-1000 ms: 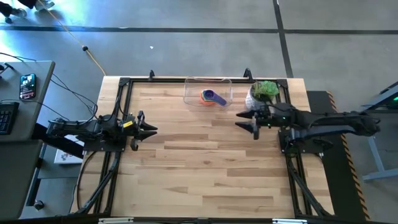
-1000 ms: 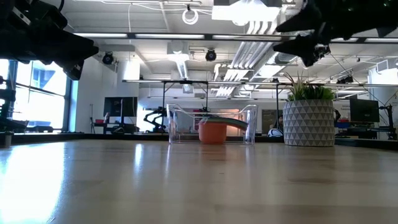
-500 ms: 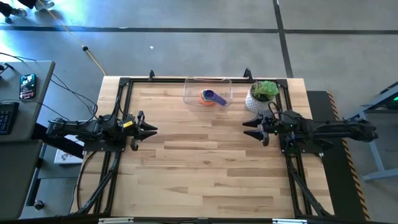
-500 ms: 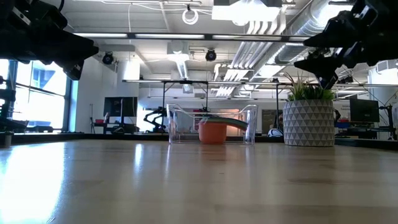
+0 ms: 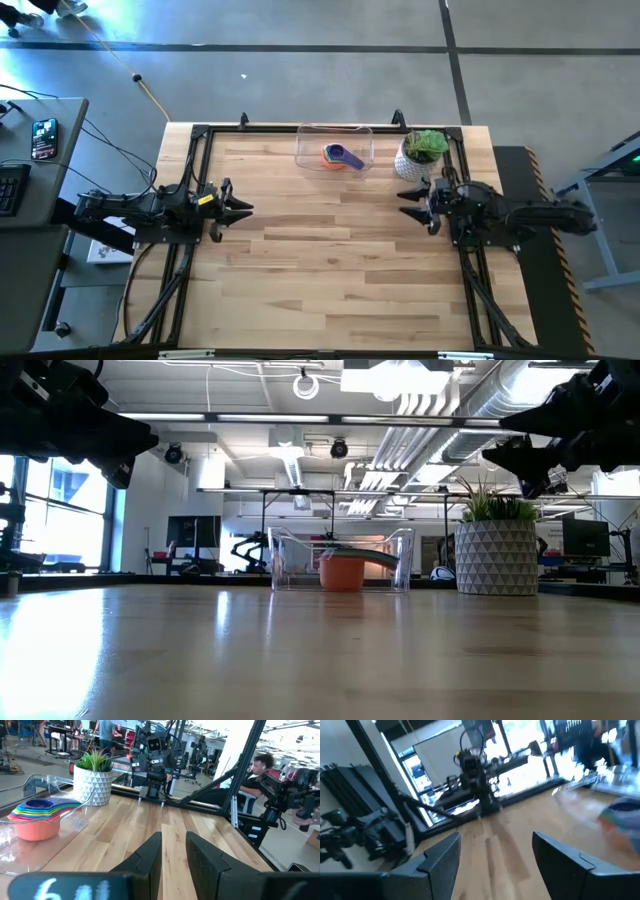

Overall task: Nest measuring cups in basket
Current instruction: Return to Home Position

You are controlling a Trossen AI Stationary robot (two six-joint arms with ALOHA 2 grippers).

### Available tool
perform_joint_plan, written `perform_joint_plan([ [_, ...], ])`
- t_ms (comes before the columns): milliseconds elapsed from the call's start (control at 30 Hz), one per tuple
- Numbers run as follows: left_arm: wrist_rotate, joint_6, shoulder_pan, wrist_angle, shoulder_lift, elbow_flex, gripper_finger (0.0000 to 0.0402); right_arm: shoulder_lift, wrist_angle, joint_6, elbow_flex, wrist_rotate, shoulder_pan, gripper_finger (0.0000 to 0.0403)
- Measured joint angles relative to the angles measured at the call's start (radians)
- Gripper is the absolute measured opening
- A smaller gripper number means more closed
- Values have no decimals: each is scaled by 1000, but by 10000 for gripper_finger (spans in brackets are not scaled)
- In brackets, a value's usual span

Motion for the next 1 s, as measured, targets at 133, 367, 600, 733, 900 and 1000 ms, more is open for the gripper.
perform_joint_plan([
  [133,0,0,0,0,0,0,78,-52,3,-74,0,30,0,238],
  [367,0,0,0,0,0,0,78,-106,-84,-122,0,120,0,238],
  [600,0,0,0,0,0,0,78,-105,-97,-122,0,181,0,238],
  [733,0,0,0,0,0,0,78,-105,-112,-122,0,179,0,238],
  [900,0,0,0,0,0,0,78,-105,-115,-122,0,178,0,238],
  [1000,0,0,0,0,0,0,78,-105,-116,-122,0,177,0,238],
])
